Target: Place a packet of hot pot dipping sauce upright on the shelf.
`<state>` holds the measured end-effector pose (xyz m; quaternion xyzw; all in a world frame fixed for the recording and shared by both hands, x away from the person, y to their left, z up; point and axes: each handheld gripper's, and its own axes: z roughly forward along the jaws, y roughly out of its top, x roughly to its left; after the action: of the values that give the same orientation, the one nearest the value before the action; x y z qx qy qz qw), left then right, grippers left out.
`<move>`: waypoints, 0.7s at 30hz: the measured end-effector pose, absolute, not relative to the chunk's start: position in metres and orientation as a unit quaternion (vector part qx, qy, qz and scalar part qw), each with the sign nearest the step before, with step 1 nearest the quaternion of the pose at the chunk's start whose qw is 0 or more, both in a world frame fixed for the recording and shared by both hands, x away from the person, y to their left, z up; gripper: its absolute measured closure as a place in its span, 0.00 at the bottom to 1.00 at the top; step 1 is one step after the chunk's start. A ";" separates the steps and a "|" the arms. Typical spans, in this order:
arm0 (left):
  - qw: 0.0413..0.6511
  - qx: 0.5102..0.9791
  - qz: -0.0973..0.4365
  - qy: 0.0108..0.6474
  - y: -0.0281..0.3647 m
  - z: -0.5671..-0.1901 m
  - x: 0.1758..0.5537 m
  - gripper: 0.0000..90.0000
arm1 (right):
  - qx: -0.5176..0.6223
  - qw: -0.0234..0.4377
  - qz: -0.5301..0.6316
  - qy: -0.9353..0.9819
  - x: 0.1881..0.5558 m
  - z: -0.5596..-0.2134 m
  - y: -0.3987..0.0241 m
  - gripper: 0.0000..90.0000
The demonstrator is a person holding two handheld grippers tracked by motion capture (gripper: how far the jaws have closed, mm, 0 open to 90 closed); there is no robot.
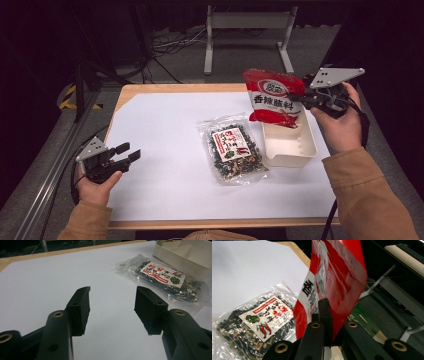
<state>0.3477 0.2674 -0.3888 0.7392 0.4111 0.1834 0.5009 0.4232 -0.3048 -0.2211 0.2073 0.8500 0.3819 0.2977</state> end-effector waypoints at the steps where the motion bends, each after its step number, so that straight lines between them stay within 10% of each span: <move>1: 0.499 0.740 0.184 0.412 0.268 -0.389 0.348 0.51 | 0.208 0.299 0.381 0.850 0.424 -0.221 -0.306 1.00; 21: 0.492 0.743 0.184 0.416 0.269 -0.393 0.351 0.49 | 0.214 0.318 0.361 0.850 0.451 -0.221 -0.337 1.00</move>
<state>0.3507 0.2691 -0.3930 0.7426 0.4159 0.1837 0.4918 0.4507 -0.3365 -0.2206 0.2136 0.8502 0.3607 0.3184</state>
